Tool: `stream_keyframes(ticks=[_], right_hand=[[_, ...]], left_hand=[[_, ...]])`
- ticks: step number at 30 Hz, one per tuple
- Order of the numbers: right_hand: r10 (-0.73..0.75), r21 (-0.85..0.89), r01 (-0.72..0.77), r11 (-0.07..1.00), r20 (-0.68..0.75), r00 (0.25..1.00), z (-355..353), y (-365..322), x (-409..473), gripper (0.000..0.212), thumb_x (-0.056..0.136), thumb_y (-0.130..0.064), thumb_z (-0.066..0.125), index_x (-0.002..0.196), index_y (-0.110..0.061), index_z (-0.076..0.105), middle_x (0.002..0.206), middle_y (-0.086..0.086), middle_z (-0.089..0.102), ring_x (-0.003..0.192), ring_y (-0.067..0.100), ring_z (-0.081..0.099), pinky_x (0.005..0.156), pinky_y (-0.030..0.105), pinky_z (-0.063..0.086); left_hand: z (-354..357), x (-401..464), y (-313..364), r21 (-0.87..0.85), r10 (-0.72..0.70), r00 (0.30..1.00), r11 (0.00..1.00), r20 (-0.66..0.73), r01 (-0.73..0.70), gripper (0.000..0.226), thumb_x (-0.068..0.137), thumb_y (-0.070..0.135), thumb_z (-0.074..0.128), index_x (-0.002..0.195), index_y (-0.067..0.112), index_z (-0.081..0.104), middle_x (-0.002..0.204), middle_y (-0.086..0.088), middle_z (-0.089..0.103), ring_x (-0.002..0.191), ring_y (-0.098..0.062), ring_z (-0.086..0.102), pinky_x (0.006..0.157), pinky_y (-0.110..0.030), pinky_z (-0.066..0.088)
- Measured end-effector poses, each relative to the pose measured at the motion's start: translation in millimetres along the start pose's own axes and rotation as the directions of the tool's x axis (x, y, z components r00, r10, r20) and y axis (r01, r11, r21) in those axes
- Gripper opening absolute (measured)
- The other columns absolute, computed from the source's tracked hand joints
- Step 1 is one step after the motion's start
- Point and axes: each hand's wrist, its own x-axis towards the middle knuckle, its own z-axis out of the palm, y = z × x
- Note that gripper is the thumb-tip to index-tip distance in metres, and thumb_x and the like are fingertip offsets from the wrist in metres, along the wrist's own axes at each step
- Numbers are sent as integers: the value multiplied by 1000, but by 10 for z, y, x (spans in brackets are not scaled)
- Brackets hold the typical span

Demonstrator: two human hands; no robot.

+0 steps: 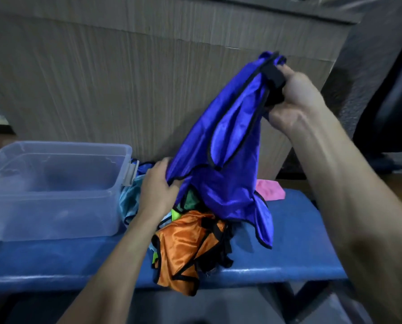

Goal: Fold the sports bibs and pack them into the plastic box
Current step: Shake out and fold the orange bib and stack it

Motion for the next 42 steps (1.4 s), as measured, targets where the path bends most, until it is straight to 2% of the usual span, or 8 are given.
stream_keyframes(ticks=[5,11,15,19,25,30,35,42], right_hand=[[150,18,-150,989,-223,963,-772,587,79,20,102,-8,45,104,-18,62,78,7,71,60,21,71,49,37,59],[252,-391,-306,868,-185,950,-931,1179,60,45,89,-19,72,131,-17,60,125,3,68,107,23,66,92,50,50],[379,-992,70,100,103,920,-909,1495,-76,125,71,-48,90,163,-19,10,162,5,33,144,23,39,118,36,33],[529,-887,264,-378,27,848,-1250,2082,-321,133,64,-55,90,162,-32,4,165,14,20,147,36,34,118,47,34],[257,-807,432,-402,354,899,-1059,1889,-133,35,81,-11,65,116,-19,67,118,16,69,113,41,62,89,42,49],[-256,-901,395,178,345,903,-358,1614,246,40,70,-7,50,106,-6,70,99,14,74,102,31,68,83,31,47],[223,-963,216,160,249,943,-50,1732,503,56,80,-26,83,126,-11,55,125,12,65,112,27,63,101,38,50],[318,-907,413,89,418,851,-1097,2075,-337,110,71,-64,77,161,-27,25,163,10,30,153,20,25,125,38,23]], left_hand=[[-7,-173,-23,408,8,931,898,365,-168,92,73,39,87,150,26,38,146,4,37,134,-27,35,113,-48,35],[-295,-380,116,588,-238,851,803,468,-98,33,79,53,80,84,26,61,88,13,65,92,-16,64,76,-33,49],[-174,-558,-45,764,-444,707,609,550,-212,66,73,67,76,119,24,56,122,1,58,117,-25,59,90,-38,47],[-15,-591,-189,744,-354,740,603,572,-287,49,84,49,76,118,21,53,124,-5,57,114,-31,60,83,-39,45],[-341,-360,-371,450,-71,910,883,410,-134,19,86,46,72,95,33,61,92,11,65,93,-20,63,78,-39,50],[-559,-226,-310,188,73,997,980,-8,-70,9,93,33,70,95,27,64,90,13,62,83,-7,54,69,-20,36],[-566,-185,-258,110,51,991,993,-126,-38,10,96,32,68,94,24,63,84,13,62,77,-2,55,67,-9,36],[-511,-127,-159,-244,-249,944,950,-219,194,21,95,40,64,81,25,60,73,9,62,67,-6,55,69,-34,47]])
